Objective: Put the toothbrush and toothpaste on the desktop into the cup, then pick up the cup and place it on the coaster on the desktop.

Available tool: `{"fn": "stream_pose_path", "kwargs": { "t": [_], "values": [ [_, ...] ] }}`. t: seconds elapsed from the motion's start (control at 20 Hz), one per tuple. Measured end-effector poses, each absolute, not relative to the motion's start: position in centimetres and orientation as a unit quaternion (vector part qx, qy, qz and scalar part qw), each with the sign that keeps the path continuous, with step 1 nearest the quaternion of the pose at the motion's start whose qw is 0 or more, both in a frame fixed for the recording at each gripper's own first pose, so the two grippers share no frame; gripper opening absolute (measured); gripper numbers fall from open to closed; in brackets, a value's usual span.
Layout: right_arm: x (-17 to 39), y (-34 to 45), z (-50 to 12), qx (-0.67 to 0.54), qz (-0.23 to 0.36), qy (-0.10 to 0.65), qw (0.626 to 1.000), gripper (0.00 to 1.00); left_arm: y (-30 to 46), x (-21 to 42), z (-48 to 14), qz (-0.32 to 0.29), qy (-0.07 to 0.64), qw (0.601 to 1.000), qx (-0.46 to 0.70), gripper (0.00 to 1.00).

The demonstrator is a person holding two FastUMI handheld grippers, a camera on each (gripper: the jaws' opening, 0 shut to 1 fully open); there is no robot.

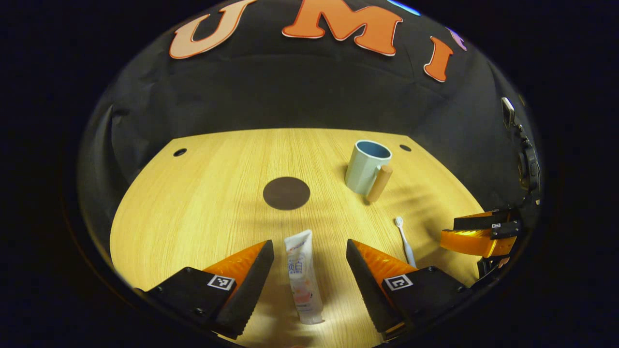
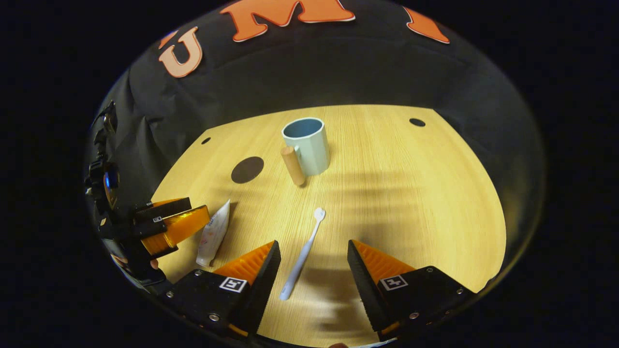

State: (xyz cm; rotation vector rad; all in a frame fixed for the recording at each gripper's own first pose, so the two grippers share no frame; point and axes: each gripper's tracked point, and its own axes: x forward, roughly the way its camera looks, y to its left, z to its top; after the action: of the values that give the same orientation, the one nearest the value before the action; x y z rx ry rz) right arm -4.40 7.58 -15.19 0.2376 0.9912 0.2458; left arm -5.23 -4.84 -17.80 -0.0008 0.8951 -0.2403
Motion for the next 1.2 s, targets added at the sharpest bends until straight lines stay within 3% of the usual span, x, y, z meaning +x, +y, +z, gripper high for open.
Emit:
{"fn": "stream_pose_path", "kwargs": {
  "t": [0.1,0.45,0.5,0.55,0.65,0.7,0.9,0.95,1.05,1.1,1.2],
  "values": [
    [-4.4,8.2,-15.6,0.107,0.121,0.483,0.861,0.83,-4.7,-6.0,-19.2,-0.119,0.455,0.883,-0.005,0.95],
    [-4.9,9.8,-16.7,0.096,0.132,0.507,0.846,0.82,-4.3,-7.4,-22.4,-0.115,0.513,0.850,-0.025,0.66],
    [-5.0,10.0,-16.9,0.098,0.134,0.510,0.844,0.82,-4.3,-7.7,-23.1,-0.115,0.522,0.845,-0.033,0.66],
    [-5.0,10.1,-17.2,0.095,0.134,0.513,0.842,0.82,-4.4,-8.1,-23.7,-0.115,0.533,0.837,-0.040,0.53],
    [-5.2,10.2,-17.8,0.084,0.132,0.521,0.839,0.82,-4.3,-8.1,-24.0,-0.118,0.533,0.837,-0.040,0.47],
    [-5.3,10.5,-18.1,0.084,0.132,0.528,0.835,0.81,-4.3,-8.2,-23.6,-0.122,0.536,0.834,-0.037,0.49],
    [-5.6,11.2,-19.5,0.077,0.129,0.544,0.826,0.73,-4.1,-8.2,-23.9,-0.122,0.542,0.831,-0.026,0.40],
    [-5.8,11.4,-19.9,0.072,0.128,0.545,0.825,0.71,-4.4,-8.0,-24.0,-0.122,0.539,0.833,-0.028,0.28],
    [-5.6,11.6,-20.0,0.070,0.130,0.544,0.826,0.67,-4.7,-7.7,-24.1,-0.126,0.536,0.834,-0.033,0.23],
    [-5.5,12.0,-20.0,0.081,0.131,0.547,0.823,0.70,-4.6,-7.6,-23.9,-0.128,0.534,0.835,-0.036,0.23],
    [-5.7,11.9,-19.8,0.095,0.125,0.552,0.819,0.55,-4.8,-7.7,-24.0,-0.131,0.528,0.838,-0.038,0.18]
  ]
}}
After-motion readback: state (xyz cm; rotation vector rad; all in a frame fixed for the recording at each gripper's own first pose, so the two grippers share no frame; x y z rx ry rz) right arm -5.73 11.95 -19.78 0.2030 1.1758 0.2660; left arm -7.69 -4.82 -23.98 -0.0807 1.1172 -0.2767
